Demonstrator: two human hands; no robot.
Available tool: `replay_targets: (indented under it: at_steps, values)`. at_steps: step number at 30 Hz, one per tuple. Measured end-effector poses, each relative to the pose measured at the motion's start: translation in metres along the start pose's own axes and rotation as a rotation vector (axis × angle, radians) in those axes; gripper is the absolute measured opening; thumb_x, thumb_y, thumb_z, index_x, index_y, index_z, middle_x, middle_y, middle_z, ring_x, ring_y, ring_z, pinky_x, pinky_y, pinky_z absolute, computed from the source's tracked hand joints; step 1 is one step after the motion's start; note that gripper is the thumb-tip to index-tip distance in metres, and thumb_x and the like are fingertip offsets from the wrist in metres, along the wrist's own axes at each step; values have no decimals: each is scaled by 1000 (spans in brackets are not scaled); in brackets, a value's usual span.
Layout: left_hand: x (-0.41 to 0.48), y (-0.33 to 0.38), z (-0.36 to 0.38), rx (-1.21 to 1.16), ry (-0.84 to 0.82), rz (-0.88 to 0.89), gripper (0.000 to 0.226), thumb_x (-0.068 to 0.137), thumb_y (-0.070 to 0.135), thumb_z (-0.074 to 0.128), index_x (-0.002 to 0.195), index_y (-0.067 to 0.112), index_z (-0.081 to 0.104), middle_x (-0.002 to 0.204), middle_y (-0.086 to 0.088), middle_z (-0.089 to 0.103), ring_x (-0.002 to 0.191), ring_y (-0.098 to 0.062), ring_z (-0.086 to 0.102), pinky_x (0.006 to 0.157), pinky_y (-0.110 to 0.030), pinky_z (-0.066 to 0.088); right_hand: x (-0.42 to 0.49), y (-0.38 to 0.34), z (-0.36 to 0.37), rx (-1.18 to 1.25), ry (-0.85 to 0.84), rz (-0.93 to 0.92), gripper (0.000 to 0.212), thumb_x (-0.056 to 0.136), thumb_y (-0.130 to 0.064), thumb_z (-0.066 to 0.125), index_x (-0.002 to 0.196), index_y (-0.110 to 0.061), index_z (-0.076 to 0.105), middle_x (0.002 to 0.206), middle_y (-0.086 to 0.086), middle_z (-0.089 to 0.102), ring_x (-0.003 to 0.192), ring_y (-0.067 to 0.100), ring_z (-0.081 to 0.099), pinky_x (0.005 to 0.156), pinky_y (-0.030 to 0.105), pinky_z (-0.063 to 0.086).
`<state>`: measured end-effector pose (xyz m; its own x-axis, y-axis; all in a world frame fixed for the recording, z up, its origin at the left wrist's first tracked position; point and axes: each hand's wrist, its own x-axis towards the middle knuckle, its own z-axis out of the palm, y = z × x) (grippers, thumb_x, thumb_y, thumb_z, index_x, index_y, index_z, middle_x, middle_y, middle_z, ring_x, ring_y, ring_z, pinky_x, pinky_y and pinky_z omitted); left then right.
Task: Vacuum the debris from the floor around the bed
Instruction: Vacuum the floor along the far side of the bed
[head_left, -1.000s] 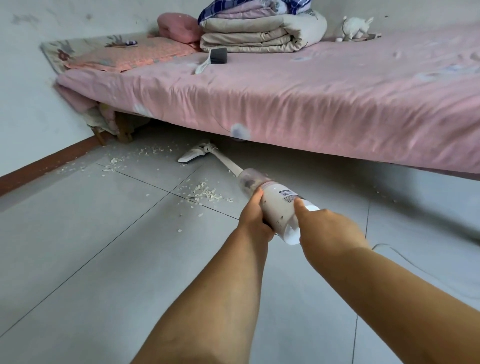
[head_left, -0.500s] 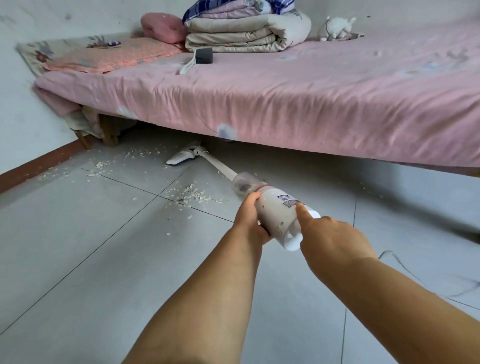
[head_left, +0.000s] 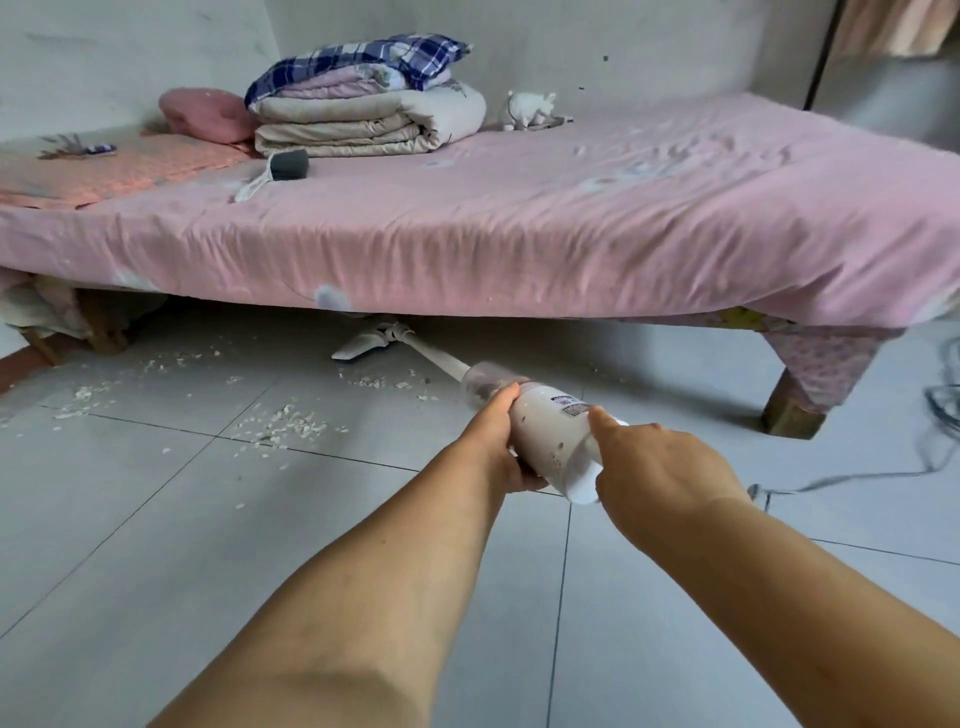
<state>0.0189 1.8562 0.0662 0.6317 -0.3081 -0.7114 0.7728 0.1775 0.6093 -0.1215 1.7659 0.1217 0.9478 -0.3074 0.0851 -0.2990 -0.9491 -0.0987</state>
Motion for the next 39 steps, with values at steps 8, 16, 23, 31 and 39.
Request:
replay_targets:
  at_steps: [8,16,23,31,39]
  values:
    - [-12,-51,72,121,-65,-22,61,79,58,76,109,7,60,105,-15,69,85,-32,69,52,-42,58,-45,74,-13,9,39,110,72,86,-15,46,151,-26,17,127,7,56,109,30,56,70,30,34]
    - [-10,-90,125,255,-164,-36,74,76,64,76,124,10,61,110,-16,72,95,-33,71,66,-45,60,-71,123,-8,24,56,266,68,87,-18,47,149,-27,19,121,5,59,106,29,58,69,29,34]
    - [-1,-112,156,297,-241,-77,69,77,67,72,118,12,64,97,-16,74,85,-31,72,55,-43,60,-81,141,0,-18,17,377,75,86,-13,40,152,-26,6,124,4,58,106,27,58,68,29,34]
    - [24,-126,186,310,-271,-100,68,77,64,75,118,11,66,84,-16,77,67,-31,75,50,-46,59,-80,165,7,-21,-7,426,77,86,-12,38,152,-25,0,121,5,56,96,26,59,64,31,33]
    - [34,-122,212,388,-300,-225,62,79,60,74,118,13,66,88,-17,77,71,-33,76,56,-49,60,-83,167,-4,44,-59,546,77,89,-15,40,151,-27,-5,116,5,52,91,24,59,61,30,33]
